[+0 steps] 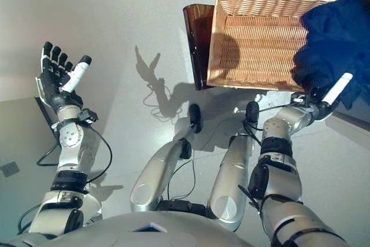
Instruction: Pick up the clothes and place them into the washing machine
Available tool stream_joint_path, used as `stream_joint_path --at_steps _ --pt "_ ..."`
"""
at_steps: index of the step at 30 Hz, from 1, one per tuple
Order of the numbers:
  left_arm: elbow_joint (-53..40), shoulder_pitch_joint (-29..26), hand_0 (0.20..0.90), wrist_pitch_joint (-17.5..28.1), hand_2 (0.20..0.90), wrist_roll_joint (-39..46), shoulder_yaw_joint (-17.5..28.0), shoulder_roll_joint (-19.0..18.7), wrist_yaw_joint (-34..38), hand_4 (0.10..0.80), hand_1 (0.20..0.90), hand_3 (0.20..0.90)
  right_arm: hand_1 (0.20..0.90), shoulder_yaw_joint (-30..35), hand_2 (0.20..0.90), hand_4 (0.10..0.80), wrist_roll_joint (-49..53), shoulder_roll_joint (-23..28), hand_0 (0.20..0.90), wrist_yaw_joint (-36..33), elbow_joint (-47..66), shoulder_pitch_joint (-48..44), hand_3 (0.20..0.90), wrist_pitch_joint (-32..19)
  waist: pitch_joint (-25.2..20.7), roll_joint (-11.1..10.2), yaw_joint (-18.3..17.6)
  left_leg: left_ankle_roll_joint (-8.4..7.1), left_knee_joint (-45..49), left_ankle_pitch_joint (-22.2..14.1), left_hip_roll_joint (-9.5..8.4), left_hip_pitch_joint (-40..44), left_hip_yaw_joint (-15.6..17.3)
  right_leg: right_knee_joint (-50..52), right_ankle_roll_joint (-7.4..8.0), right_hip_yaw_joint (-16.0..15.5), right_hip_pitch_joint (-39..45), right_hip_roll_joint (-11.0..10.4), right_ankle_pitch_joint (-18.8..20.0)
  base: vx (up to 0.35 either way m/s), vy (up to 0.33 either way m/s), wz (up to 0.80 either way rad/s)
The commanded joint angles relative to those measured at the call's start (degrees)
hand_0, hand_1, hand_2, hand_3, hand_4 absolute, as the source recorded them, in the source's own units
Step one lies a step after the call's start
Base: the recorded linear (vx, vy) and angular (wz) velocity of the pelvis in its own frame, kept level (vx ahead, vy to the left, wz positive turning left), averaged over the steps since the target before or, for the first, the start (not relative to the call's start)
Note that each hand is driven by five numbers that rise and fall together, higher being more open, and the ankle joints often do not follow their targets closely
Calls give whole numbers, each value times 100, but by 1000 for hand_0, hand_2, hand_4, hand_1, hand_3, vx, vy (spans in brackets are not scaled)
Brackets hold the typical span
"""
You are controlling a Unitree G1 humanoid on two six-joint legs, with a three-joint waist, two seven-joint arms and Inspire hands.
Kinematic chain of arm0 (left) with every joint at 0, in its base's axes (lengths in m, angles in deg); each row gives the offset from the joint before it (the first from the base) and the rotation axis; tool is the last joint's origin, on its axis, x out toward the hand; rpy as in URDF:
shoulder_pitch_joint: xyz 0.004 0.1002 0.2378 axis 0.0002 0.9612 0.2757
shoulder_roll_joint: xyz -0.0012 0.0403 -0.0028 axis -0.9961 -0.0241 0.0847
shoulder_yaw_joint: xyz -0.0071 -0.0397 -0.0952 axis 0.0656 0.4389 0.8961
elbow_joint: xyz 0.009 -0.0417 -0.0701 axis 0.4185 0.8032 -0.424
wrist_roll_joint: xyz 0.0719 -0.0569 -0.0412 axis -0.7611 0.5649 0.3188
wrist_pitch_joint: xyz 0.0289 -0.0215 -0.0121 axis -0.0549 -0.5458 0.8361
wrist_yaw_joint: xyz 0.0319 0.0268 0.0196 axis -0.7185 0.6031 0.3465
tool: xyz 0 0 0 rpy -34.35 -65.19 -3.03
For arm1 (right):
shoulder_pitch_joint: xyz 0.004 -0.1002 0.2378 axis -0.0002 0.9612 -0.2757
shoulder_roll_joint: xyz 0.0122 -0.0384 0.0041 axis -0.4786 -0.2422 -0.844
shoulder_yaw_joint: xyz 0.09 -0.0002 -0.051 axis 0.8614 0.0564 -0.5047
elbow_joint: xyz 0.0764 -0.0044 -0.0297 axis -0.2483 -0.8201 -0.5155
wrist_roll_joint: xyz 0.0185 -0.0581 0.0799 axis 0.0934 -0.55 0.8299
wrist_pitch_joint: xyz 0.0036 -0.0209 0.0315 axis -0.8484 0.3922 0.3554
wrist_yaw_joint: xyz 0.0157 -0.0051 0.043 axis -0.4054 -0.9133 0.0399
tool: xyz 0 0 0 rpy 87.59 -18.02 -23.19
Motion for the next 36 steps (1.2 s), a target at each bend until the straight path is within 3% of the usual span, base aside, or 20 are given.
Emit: stream_joint_path --at_steps 1,9,16,17,27,32,36 --pt "-301 57 900 576 900 16 117 -138 29 800 900 900 200 226 200 300 -553 603 200 -169 633 78 200 -780 -589 411 45 -572 520 -625 -21 -221 -333 -440 -256 39 126 -103 87 27 14 -9" --pt "-217 72 900 603 900 27 -32 -179 -108 800 900 900 200 183 200 300 -1216 1330 200 -587 1024 -366 200 -881 -719 533 81 -601 498 -641 26 -115 -283 -345 -281 95 126 -61 -13 21 -13 -4" --pt "-196 139 900 596 900 49 44 -292 -180 800 900 900 200 138 200 300 -1690 2178 200 -868 1237 -553 200 -878 -814 453 40 -680 437 -605 152 11 -313 -305 -318 61 190 59 -86 34 -79 -2" --pt "-129 127 900 591 900 51 71 -354 -201 800 900 900 200 101 200 300 -1822 2543 200 -940 1113 -632 200 -799 -888 393 28 -700 399 -644 167 73 -332 -312 -327 32 247 78 -159 -3 -52 -3" --pt "-4 140 900 582 900 46 146 -529 -273 800 900 900 200 -162 200 300 -2090 3842 200 -1058 458 -952 200 -410 -1067 279 51 -803 247 -551 251 230 -401 -330 -361 -74 353 175 -203 17 -59 0" --pt "-51 158 900 580 900 34 76 -641 -285 800 900 900 200 -325 200 300 -2139 4277 200 -1162 -191 -1168 200 -63 -1034 284 85 -833 197 -437 308 221 -433 -328 -377 -117 320 254 -160 -9 -39 3" --pt "-256 209 900 605 900 30 94 -614 -280 800 900 900 200 -476 200 300 -2054 4147 200 -1091 -498 -1293 200 24 -841 203 147 -811 464 -480 404 55 -557 -166 -407 -138 204 364 -178 -66 -70 -2"
